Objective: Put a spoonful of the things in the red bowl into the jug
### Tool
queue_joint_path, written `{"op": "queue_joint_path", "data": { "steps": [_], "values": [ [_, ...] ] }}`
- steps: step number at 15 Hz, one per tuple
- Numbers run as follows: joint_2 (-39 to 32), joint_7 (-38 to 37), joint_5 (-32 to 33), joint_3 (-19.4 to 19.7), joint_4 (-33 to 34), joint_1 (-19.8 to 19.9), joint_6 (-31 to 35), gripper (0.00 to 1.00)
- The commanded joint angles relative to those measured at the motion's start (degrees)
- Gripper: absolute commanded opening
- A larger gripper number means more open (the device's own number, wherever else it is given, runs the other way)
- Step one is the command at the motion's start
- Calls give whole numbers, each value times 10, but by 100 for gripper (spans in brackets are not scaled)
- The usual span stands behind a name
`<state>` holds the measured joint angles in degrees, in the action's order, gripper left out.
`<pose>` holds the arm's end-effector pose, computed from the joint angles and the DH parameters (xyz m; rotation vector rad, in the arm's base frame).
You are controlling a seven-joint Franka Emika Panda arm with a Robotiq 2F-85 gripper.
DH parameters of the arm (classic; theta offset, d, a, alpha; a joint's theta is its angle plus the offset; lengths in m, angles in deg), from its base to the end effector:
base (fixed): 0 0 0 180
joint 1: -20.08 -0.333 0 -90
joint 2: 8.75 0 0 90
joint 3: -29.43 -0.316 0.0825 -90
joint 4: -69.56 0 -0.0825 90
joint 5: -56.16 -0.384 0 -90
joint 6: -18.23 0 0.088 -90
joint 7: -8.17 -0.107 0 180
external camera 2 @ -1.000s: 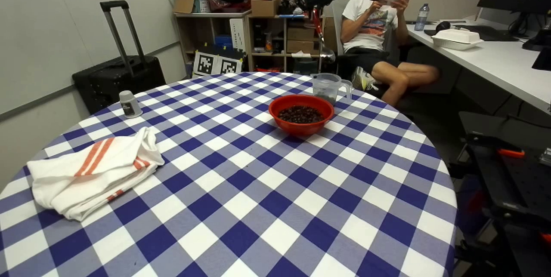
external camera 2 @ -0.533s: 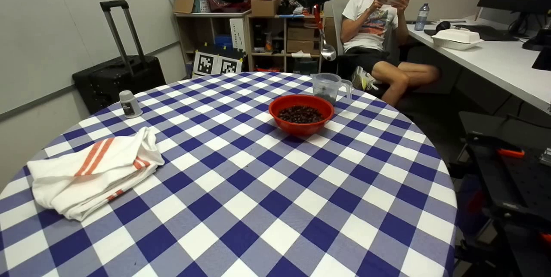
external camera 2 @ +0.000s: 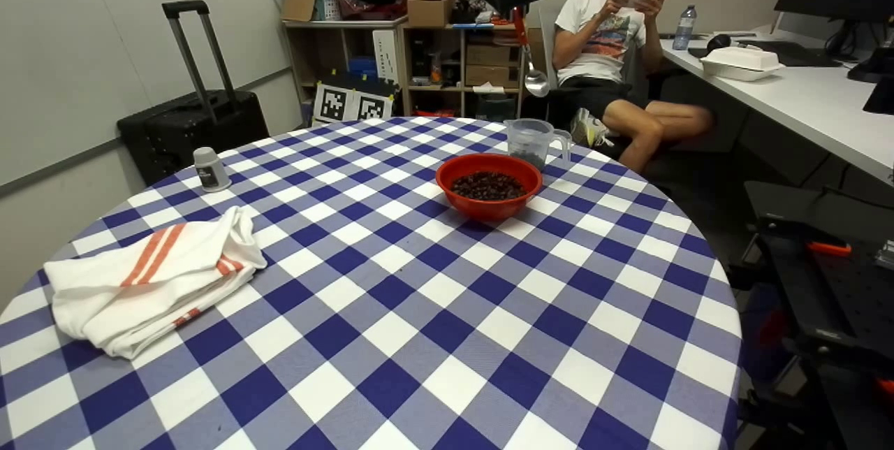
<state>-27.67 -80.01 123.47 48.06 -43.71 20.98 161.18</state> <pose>0.5936 -0.1947 0.3267 2.1427 -1.0669 0.7710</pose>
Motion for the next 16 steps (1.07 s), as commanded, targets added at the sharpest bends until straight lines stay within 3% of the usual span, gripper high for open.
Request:
{"op": "queue_joint_path", "data": {
  "steps": [1, 5, 9, 12, 13, 14, 16],
  "values": [
    [22, 15, -11, -38, -20, 34, 11, 5],
    [33, 90, -81, -72, -34, 64, 57, 5],
    [47, 256, -212, -111, -49, 75, 63, 5],
    [57, 385, -324, -143, -53, 59, 52, 5],
    [58, 417, -349, -172, -53, 69, 46, 5],
    [57, 455, -389, -161, -50, 37, 43, 5],
    [52, 518, -450, -179, -43, 14, 34, 5]
  ]
}}
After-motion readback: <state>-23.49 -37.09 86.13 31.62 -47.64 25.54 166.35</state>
